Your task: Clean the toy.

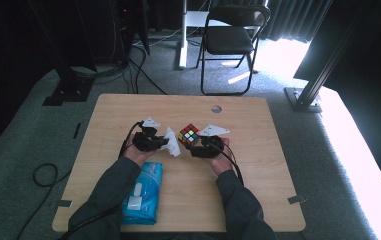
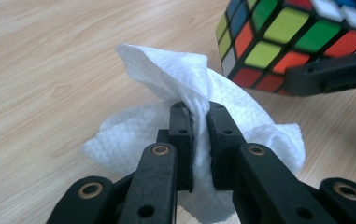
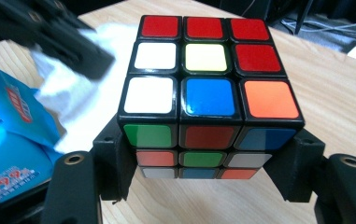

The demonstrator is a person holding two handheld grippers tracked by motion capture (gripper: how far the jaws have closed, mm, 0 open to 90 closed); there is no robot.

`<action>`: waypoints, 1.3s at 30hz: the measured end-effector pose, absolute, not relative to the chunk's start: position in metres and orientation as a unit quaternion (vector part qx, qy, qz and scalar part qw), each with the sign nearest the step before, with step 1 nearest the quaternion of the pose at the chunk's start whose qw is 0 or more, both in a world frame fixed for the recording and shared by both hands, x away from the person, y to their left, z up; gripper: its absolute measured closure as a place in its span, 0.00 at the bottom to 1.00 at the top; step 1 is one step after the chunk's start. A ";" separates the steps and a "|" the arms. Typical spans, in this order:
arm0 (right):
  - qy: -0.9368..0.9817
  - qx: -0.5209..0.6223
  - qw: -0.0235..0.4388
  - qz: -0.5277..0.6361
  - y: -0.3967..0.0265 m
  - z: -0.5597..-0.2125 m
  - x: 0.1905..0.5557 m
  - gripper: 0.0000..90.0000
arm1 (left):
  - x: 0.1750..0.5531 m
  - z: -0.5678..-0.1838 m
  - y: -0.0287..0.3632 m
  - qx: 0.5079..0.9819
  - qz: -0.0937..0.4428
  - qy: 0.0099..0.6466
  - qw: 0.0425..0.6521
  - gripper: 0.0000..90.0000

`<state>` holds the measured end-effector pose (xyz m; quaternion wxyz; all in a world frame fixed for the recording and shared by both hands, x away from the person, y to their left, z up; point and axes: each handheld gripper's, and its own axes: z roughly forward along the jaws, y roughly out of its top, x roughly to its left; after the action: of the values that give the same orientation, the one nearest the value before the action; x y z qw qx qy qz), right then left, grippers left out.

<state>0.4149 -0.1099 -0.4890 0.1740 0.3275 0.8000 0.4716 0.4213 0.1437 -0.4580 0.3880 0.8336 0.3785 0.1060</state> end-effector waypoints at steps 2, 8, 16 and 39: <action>0.802 0.334 0.175 0.463 -0.109 -0.495 0.415 0.38 | 0.420 -0.457 0.146 0.831 0.108 0.382 0.390 0.91; 0.810 0.344 0.180 0.441 -0.107 -0.508 0.415 0.38 | 0.420 -0.459 0.147 0.832 0.106 0.383 0.388 0.91; 0.817 0.362 0.186 0.409 -0.104 -0.524 0.416 0.38 | 0.420 -0.461 0.146 0.835 0.104 0.381 0.384 0.91; 0.830 0.353 0.178 0.393 -0.096 -0.537 0.415 0.34 | 0.420 -0.467 0.145 0.836 0.099 0.385 0.378 0.91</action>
<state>0.4153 -0.0963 -0.5371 0.1778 0.3528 0.8303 0.3932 0.4204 0.1452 -0.4673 0.3782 0.8362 0.3847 0.0987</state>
